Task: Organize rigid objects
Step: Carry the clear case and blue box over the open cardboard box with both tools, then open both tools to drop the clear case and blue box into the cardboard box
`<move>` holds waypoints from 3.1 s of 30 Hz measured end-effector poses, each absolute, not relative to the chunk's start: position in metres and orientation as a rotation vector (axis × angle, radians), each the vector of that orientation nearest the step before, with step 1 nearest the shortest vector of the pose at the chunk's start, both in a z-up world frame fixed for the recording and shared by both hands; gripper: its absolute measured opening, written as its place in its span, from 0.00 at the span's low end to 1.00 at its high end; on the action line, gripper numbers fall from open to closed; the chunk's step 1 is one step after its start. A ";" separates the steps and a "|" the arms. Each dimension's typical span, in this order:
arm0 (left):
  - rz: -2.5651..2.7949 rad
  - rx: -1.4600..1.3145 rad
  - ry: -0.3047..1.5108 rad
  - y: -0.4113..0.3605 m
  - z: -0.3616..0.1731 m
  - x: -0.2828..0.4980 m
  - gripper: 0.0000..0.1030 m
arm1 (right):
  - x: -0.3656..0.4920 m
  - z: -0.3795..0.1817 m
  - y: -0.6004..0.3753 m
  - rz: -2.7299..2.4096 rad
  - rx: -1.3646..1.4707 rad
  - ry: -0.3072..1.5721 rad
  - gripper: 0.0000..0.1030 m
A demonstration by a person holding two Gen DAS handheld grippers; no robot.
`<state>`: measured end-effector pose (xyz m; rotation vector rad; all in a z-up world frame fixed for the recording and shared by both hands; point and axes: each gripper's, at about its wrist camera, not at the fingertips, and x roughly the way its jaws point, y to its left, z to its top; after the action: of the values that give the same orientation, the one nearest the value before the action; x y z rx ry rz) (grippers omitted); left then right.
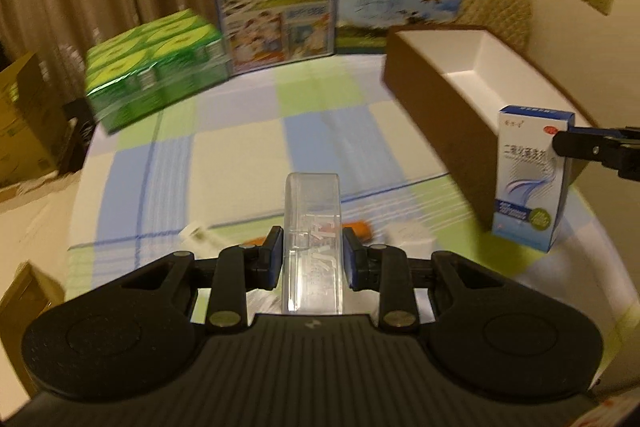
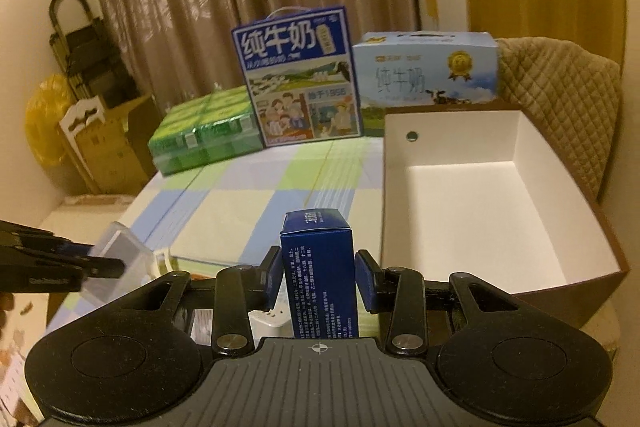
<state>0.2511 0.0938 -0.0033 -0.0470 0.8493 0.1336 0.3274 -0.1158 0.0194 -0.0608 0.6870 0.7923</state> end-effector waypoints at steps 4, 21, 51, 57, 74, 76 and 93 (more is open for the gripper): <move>0.077 -0.028 0.827 0.069 0.007 0.270 0.26 | 0.331 0.035 -0.131 0.782 -0.036 0.685 0.34; -0.074 0.034 0.703 -0.035 0.050 0.362 0.26 | 0.380 0.090 -0.195 0.705 -0.048 0.586 0.34; -0.057 -0.004 0.971 -0.113 -0.047 0.479 0.26 | 0.515 0.002 -0.206 0.503 -0.308 0.851 0.35; -0.049 -0.007 1.012 -0.114 -0.061 0.489 0.26 | 0.531 -0.026 -0.201 0.483 -0.346 0.935 0.34; -0.033 0.000 1.059 -0.114 -0.075 0.505 0.37 | 0.547 -0.035 -0.207 0.503 -0.285 0.973 0.51; -0.033 0.005 1.053 -0.114 -0.074 0.505 0.42 | 0.548 -0.033 -0.208 0.511 -0.277 0.977 0.51; -0.044 -0.007 1.031 -0.109 -0.062 0.492 0.42 | 0.534 -0.025 -0.217 0.529 -0.249 0.967 0.52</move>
<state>0.4924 -0.1087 -0.0622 -0.0066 1.0308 -0.0440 0.5338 -0.2173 -0.0246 -0.2494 0.9673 0.5292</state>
